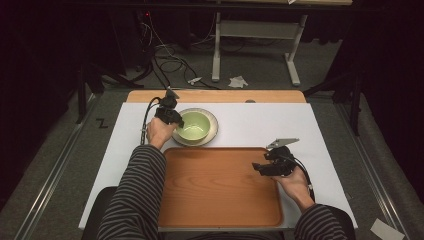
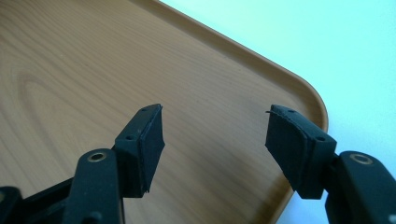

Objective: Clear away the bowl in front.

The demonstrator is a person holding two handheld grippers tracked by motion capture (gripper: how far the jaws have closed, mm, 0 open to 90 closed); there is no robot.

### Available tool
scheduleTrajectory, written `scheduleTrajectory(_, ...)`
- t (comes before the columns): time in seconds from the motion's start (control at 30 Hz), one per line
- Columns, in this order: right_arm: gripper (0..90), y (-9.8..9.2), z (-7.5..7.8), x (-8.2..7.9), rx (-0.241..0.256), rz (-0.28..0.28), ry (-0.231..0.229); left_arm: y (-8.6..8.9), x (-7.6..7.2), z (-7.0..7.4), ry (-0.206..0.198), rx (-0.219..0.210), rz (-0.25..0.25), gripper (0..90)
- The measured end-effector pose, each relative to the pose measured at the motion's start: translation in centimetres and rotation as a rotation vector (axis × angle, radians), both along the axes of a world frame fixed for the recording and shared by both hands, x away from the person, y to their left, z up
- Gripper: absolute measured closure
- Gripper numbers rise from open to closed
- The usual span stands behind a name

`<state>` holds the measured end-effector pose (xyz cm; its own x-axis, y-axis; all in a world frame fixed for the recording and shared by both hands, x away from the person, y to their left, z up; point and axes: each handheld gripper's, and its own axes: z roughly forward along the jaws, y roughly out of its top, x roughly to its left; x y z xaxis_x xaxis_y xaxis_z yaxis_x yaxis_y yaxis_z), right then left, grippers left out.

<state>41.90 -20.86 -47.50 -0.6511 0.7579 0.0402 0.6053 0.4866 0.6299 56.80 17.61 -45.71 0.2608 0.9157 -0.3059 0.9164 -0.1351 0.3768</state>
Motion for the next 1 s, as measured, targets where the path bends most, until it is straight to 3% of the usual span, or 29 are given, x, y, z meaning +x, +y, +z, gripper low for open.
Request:
scheduleTrajectory(0.3,38.3,0.0,0.0,0.0,0.001,0.002,0.0,0.3,-0.6,1.2,-0.03,-0.029,-0.014,83.8)
scheduleTrajectory(0.67,38.3,0.0,-0.1,0.0,0.0,0.002,0.002,0.3,-1.6,2.7,-0.1,-0.015,-0.036,83.8)
scheduleTrajectory(1.0,38.3,0.0,-0.1,0.1,0.001,-0.002,0.003,0.6,-2.6,4.1,-0.135,-0.029,-0.06,83.9)
